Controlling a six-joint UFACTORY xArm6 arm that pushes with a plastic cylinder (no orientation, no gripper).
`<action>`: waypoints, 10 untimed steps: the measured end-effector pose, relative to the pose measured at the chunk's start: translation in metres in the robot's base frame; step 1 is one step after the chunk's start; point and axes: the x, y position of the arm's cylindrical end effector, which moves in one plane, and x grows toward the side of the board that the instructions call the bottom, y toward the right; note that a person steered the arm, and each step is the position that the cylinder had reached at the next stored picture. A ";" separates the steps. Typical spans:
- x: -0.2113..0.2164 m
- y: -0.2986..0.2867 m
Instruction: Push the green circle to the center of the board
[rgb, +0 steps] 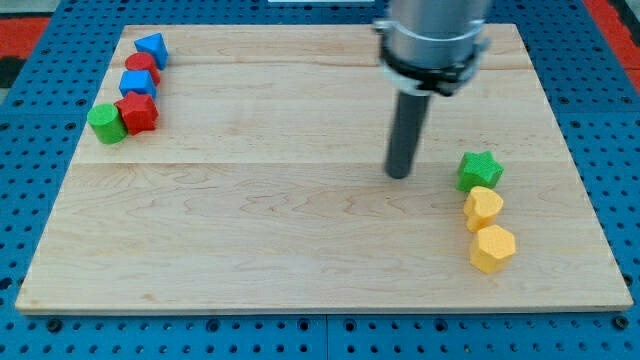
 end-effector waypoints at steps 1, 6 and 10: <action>0.007 -0.059; -0.004 -0.366; -0.065 -0.365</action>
